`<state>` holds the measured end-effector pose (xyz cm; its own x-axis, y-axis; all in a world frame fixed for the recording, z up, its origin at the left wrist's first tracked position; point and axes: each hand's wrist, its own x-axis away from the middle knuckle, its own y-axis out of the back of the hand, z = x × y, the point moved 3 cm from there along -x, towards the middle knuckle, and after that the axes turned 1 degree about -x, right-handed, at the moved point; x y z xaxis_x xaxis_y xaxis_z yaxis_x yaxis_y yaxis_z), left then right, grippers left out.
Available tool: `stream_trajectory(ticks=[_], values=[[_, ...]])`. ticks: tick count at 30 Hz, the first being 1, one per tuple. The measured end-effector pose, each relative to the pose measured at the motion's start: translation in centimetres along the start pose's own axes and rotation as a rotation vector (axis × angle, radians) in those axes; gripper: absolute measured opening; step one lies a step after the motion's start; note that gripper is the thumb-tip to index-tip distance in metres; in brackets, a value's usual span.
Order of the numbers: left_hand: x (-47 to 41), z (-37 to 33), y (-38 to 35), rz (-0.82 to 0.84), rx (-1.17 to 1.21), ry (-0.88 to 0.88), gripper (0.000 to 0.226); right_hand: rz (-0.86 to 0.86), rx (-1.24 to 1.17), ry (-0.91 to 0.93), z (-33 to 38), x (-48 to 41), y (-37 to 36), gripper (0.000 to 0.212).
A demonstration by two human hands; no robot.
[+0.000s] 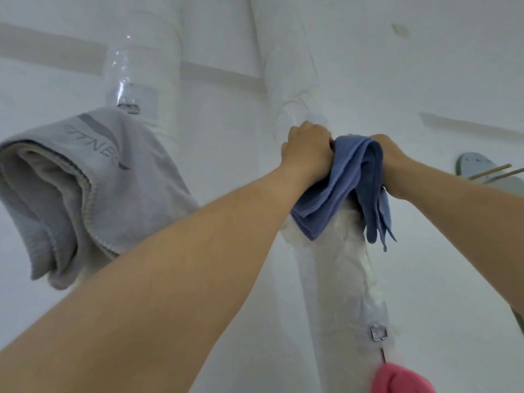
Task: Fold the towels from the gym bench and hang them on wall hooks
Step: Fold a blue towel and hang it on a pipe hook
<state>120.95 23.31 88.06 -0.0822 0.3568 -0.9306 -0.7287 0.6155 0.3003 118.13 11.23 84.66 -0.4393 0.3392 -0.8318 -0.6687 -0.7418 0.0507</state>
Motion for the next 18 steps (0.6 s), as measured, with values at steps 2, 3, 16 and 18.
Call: stream_trajectory(ticks=[2,3,16,18], values=[[0.4,-0.4,0.3,0.014,-0.039,-0.029,0.029,0.049,-0.097,-0.080,0.7,0.6,0.1,0.042],[0.9,-0.6,0.5,-0.004,-0.100,-0.050,0.023,0.099,-0.079,-0.096,1.1,0.9,-0.1,0.047],[4.3,-0.5,0.4,0.057,-0.194,-0.195,0.036,-0.040,0.626,0.216,2.0,3.0,-1.7,0.016],[3.8,-0.5,0.9,0.185,-0.193,-0.115,0.040,0.045,0.541,0.154,2.1,3.3,-1.6,0.024]])
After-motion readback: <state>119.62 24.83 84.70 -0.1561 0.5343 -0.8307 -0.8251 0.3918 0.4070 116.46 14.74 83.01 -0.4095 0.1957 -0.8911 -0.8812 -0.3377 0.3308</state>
